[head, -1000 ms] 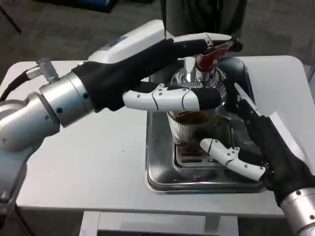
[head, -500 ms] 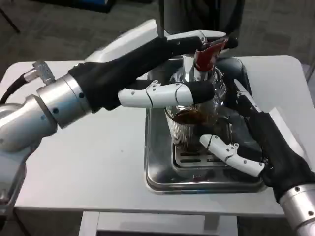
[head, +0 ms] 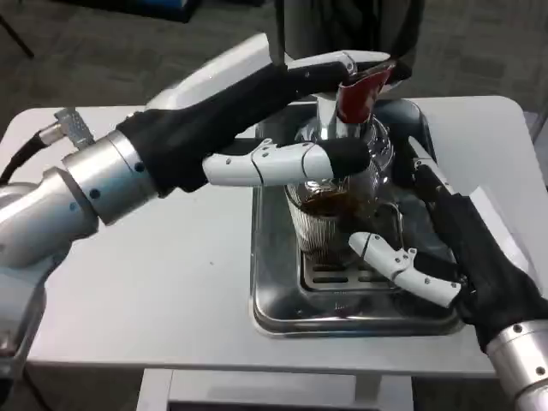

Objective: Grasp the cup under the faucet to collect the drink, then remove the cup.

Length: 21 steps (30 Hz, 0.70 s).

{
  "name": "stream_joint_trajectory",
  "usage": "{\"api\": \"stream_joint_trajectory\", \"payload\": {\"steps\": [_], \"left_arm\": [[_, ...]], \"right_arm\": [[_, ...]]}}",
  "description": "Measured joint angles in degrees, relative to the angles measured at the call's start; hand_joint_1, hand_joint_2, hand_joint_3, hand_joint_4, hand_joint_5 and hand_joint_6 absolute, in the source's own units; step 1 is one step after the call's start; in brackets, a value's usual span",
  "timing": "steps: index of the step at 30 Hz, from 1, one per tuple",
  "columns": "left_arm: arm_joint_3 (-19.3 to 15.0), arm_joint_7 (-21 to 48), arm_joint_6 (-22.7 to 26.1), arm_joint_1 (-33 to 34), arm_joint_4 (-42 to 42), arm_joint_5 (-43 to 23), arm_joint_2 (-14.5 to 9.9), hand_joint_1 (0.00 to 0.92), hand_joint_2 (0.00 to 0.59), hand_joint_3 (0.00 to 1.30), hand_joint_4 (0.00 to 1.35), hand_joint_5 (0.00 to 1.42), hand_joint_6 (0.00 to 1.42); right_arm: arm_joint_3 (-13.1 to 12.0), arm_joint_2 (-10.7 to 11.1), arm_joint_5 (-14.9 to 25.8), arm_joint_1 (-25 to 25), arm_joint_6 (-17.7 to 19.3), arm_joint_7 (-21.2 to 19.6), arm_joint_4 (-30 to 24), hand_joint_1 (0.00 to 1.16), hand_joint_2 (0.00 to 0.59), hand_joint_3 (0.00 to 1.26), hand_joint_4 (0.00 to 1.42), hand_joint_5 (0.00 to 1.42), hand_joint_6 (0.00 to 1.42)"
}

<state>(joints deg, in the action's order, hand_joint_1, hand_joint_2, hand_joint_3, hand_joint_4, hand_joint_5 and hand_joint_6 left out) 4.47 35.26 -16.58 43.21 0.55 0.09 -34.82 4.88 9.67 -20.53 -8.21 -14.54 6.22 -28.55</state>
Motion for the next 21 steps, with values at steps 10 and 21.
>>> {"api": "stream_joint_trajectory", "payload": {"steps": [10,21], "left_arm": [[0.0,0.0,0.0,0.0,0.0,0.0,0.0,0.021,0.103,0.19,0.13,0.24,0.22],[-0.5,0.0,0.5,0.0,0.1,-0.9,0.4,0.022,0.104,0.19,0.13,0.25,0.24]], "right_arm": [[0.0,0.0,0.0,0.0,0.0,-0.1,0.0,0.57,0.272,0.05,0.02,0.12,0.2],[-0.2,0.1,0.5,0.2,0.0,-0.1,-0.1,0.57,0.272,0.05,0.02,0.12,0.2]]}}
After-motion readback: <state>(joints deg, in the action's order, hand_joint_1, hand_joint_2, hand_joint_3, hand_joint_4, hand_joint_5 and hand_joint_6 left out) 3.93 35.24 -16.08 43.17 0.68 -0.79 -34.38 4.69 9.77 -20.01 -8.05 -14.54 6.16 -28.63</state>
